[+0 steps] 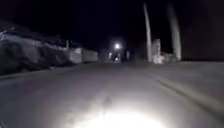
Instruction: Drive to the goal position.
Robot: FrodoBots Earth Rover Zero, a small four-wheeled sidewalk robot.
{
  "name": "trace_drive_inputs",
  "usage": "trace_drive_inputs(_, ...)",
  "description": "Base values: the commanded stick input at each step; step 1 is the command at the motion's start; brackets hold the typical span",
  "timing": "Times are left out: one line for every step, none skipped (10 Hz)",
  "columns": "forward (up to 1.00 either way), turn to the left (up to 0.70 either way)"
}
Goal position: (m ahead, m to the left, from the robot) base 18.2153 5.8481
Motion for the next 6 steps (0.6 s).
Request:
trace_drive_inputs(1.0,0.0)
trace_drive_inputs(1.0,0.0)
trace_drive_inputs(1.0,-0.04)
trace_drive_inputs(1.0,-0.4)
trace_drive_inputs(1.0,-0.4)
trace_drive_inputs(1.0,-0.17)
